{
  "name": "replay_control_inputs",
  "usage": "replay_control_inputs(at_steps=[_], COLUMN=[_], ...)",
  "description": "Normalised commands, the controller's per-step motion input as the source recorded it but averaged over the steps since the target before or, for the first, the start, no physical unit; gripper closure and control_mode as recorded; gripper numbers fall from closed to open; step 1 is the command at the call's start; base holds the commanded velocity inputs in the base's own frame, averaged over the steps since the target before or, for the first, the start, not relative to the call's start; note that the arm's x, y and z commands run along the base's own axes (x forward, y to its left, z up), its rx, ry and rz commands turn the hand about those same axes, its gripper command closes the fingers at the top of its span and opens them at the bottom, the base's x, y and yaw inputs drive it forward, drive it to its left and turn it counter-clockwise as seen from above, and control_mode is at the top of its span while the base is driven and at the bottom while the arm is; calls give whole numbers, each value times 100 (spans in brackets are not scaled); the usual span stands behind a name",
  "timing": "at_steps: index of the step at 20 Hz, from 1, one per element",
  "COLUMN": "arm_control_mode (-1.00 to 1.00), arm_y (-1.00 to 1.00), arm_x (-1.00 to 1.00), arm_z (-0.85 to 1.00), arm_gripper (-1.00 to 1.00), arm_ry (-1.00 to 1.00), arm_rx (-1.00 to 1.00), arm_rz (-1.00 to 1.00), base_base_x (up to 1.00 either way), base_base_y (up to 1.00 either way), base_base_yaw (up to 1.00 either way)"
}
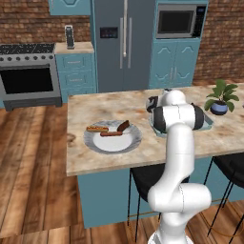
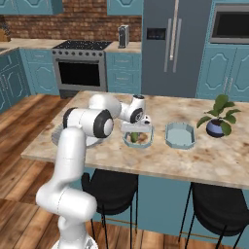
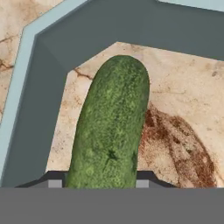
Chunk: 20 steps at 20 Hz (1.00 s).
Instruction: Place one cooked food and one vegetable from the large plate to each tupperware container.
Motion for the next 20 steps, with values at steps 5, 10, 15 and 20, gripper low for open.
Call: replay_control_inputs(at_steps=[5, 10, 15, 20], arm_control_mode=[-100, -100, -100, -100], arm_y=[2, 0, 14, 86], arm_x=[1, -4, -32, -79], arm_z=[3, 41, 61, 6], arm_gripper=[-100, -100, -100, -100], arm_ry=[0, 0, -1, -2], arm_rx=[0, 0, 0, 9], arm_rz=[-3, -3, -4, -2], base_base_x=[0, 0, 0, 0], base_base_y=[0, 0, 0, 0], base_base_yaw=[0, 0, 0, 0])
